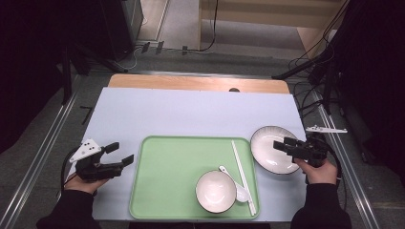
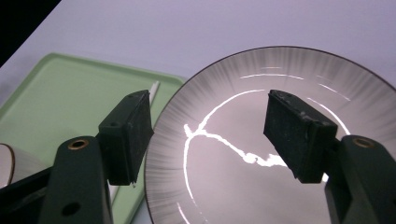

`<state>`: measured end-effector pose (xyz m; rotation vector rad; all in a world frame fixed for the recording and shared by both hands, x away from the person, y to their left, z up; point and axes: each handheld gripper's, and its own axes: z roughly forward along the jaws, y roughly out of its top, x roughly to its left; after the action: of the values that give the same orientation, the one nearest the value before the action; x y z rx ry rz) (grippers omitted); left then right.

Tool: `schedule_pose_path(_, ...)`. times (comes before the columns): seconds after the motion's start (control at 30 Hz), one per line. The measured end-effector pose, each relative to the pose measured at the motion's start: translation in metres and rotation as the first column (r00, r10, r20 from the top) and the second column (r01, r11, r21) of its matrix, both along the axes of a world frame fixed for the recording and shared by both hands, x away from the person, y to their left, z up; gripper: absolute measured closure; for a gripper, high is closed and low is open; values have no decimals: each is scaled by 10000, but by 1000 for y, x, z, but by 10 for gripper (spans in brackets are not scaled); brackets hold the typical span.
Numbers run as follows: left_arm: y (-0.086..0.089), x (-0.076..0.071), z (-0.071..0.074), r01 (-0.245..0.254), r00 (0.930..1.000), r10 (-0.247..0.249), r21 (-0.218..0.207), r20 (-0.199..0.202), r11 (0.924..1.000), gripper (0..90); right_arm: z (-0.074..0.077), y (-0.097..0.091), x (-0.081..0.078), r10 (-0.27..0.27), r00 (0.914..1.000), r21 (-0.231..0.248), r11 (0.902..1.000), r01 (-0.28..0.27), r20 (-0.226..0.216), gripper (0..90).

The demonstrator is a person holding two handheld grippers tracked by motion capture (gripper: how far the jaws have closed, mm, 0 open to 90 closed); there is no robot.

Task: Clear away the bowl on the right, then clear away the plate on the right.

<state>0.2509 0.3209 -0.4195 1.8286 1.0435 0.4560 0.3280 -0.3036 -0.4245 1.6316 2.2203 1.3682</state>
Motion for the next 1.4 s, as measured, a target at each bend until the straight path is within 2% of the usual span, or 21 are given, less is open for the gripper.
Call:
schedule_pose_path(0.23, 2, -1, 1, -102, 9999, 103, -59, 84, 9999, 278, -4, -12, 3, -252, 9997, 7, 9997, 252, 31, 306)
schedule_pose_path(0.37, 1, 1, 0, -135, 9999, 136, -245, 22, 9996, 223, -3, -17, 4, -501, 9985, -121, 9987, 504, 220, 306)
schedule_pose_path(0.47, 2, 3, 0, -130, 9996, 119, -414, -272, 9991, 165, -4, -20, 4, -566, 9981, -150, 9983, 570, 249, 304)
schedule_pose_path(0.57, 3, 4, 1, -317, 9983, 289, -561, -503, 9979, 147, -5, -23, 5, -778, 9965, -326, 9964, 788, 301, 304)
schedule_pose_path(0.73, 3, 4, 2, -334, 9982, 302, -637, -513, 9974, 156, -10, -36, 9, -1136, 9931, -443, 9924, 1149, 294, 312)
schedule_pose_path(0.83, 3, 6, 2, -384, 9957, 309, -859, -877, 9956, 135, -14, -45, 11, -1476, 9886, -396, 9881, 1488, 305, 321)
schedule_pose_path(0.93, 5, 7, 3, -518, 9948, 417, -1090, -928, 9927, 133, -18, -54, 13, -1829, 9827, -309, 9825, 1838, 308, 329)
schedule_pose_path(1.1, 4, 7, 3, -474, 9957, 399, -903, -832, 9948, 138, -32, -61, 18, -2106, 9774, -256, 9773, 2102, -171, 345)
schedule_pose_path(1.2, 2, 7, 2, -431, 9962, 375, -721, -784, 9965, 138, -40, -61, 23, -2131, 9755, -436, 9766, 2108, -555, 355)
schedule_pose_path(1.4, 2, 8, 2, -378, 9965, 324, -699, -774, 9968, 140, -49, -55, 29, -1893, 9783, -503, 9813, 1856, -840, 379)
